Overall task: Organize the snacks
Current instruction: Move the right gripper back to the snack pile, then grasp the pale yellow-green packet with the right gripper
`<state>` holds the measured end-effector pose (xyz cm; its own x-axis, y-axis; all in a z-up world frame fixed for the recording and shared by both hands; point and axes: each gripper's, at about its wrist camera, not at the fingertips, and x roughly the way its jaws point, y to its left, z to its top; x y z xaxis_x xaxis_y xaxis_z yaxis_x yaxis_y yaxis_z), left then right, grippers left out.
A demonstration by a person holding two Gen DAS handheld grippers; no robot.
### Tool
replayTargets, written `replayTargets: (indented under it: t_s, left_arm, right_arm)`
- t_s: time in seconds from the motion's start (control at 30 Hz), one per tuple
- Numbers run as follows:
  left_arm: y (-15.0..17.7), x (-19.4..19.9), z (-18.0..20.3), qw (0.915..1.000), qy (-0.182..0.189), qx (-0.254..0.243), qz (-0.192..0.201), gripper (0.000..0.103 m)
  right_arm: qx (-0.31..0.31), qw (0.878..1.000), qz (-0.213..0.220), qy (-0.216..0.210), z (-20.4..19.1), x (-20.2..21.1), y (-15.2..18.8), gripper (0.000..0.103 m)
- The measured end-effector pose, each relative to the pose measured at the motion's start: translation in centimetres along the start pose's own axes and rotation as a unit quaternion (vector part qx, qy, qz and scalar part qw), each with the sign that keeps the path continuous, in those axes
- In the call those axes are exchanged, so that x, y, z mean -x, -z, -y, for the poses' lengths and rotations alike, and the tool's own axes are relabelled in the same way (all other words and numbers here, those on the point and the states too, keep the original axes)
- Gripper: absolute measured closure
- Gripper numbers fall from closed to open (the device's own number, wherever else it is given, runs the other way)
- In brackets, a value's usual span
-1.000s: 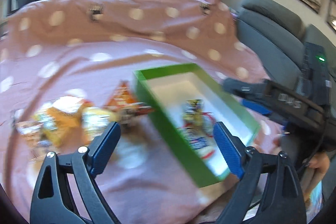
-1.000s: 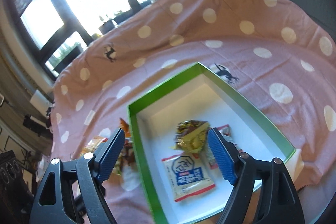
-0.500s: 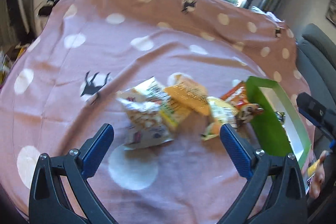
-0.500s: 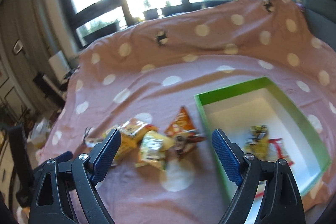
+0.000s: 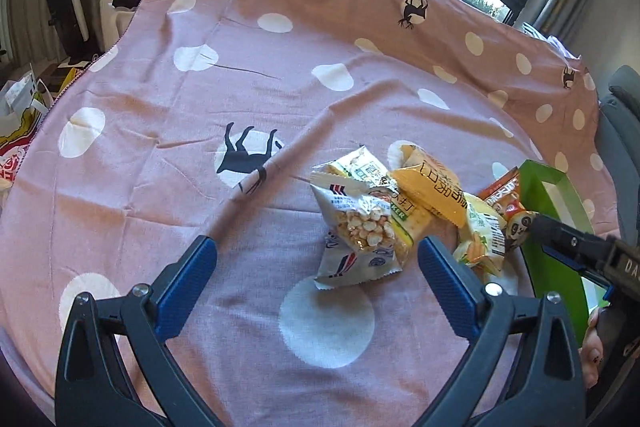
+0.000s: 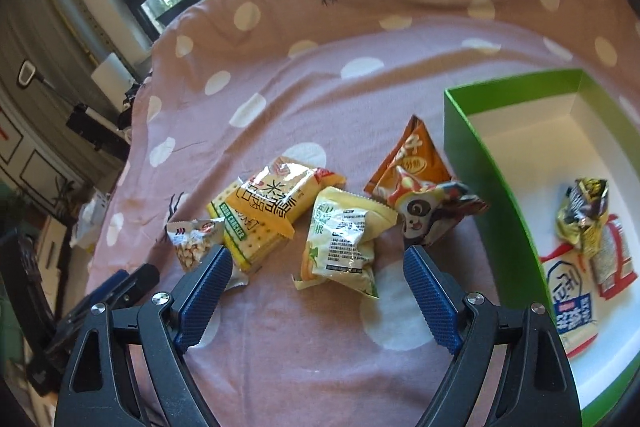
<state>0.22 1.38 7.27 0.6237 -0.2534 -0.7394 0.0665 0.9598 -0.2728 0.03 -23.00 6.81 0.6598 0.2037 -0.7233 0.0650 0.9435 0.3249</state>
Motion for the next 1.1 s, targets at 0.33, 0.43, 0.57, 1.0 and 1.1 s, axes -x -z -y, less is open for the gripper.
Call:
replayTargets:
  t_s: [0.33, 0.43, 0.57, 1.0, 1.1]
  left_arm:
    - [0.6, -0.6, 1.1, 0.9996, 0.001, -0.025, -0.011, 0.010]
    - [0.7, -0.7, 1.2, 0.9995, 0.011, -0.025, -0.016, 0.011]
    - [0.7, -0.6, 1.5, 0.9992, 0.024, -0.025, -0.018, 0.013]
    - [1.2, -0.1, 3.2, 0.9944, 0.099, -0.022, -0.031, 0.016]
    - [1.8, -0.3, 4.7, 0.9908, 0.126, -0.031, -0.038, 0.018]
  right_arm:
    - [0.005, 0.998, -0.050, 0.030, -0.3, -5.8, 0.1, 0.046]
    - [0.010, 0.997, -0.056, 0.043, 0.1, -6.7, 0.5, 0.060]
    - [0.007, 0.998, -0.059, 0.022, 0.1, -5.2, 0.8, 0.069]
    - [0.023, 0.990, -0.121, -0.074, -1.4, -2.3, 3.2, 0.061]
    - [0.009, 0.995, -0.069, -0.066, -0.3, 0.0, 2.6, 0.048]
